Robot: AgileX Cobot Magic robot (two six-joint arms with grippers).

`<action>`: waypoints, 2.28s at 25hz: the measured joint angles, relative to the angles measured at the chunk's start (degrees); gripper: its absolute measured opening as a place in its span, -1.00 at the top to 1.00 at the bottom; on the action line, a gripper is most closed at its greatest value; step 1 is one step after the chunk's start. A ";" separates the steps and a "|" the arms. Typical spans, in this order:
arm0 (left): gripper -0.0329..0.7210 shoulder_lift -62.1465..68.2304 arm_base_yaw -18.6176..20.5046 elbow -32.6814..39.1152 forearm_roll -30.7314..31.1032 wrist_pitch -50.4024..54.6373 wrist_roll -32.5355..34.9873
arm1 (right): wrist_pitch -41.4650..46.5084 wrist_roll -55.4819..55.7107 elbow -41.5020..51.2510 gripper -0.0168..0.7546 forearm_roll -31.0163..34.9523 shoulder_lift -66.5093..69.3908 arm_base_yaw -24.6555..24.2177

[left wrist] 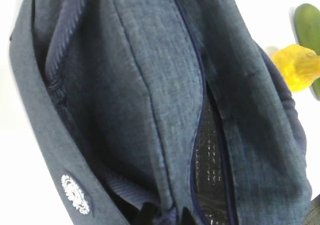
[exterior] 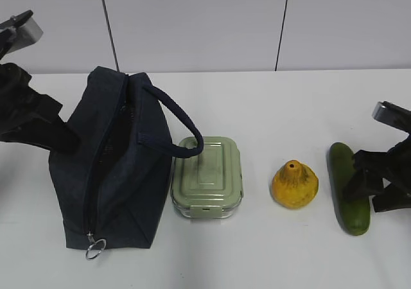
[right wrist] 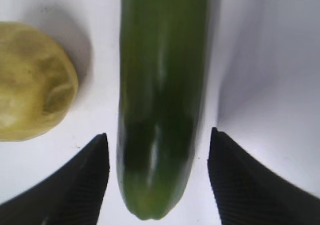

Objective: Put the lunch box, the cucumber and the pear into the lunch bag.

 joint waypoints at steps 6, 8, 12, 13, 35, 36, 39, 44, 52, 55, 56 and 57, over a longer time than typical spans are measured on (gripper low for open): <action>0.86 0.00 0.00 0.00 0.00 -0.07 0.00 | 0.00 0.00 0.00 -0.31 0.33 2.48 1.37; 0.86 0.00 0.00 0.00 0.00 -0.07 0.00 | -0.11 0.00 0.00 -0.30 0.41 2.91 2.40; 0.86 0.00 0.00 0.00 0.00 -0.09 0.00 | -0.48 -0.15 -0.11 0.04 0.54 3.63 3.93; 0.86 0.00 0.00 0.00 0.00 -0.14 0.00 | -0.48 -0.15 -0.18 0.12 0.54 3.63 4.05; 0.86 0.00 0.00 0.00 -0.01 -0.21 0.00 | 1.75 -13.87 -17.57 0.12 24.84 -12.01 29.61; 0.86 0.00 0.00 0.00 -0.01 -0.21 0.00 | -0.29 -13.40 -18.43 0.12 25.11 -10.98 32.04; 0.86 0.00 0.00 0.00 -0.01 -0.21 0.00 | -3.03 -11.25 -21.63 0.13 25.79 -5.94 37.58; 0.86 0.00 0.00 0.00 -0.07 -0.28 0.00 | -5.58 -10.36 -26.36 0.13 28.46 0.82 41.77; 0.86 0.00 0.00 0.00 -0.13 -0.49 0.00 | -7.62 -8.97 -27.97 0.13 28.93 5.91 45.02; 0.86 0.00 0.00 0.00 -0.18 -0.72 0.00 | -6.59 -2.64 -27.97 0.13 19.42 7.50 45.02; 0.86 0.00 0.00 0.00 -0.18 -0.79 0.00 | -6.15 0.54 -27.97 0.13 15.12 7.66 45.02; 0.86 0.00 0.00 0.00 -0.18 -0.95 0.00 | -5.46 5.83 -27.97 0.13 8.98 7.80 45.10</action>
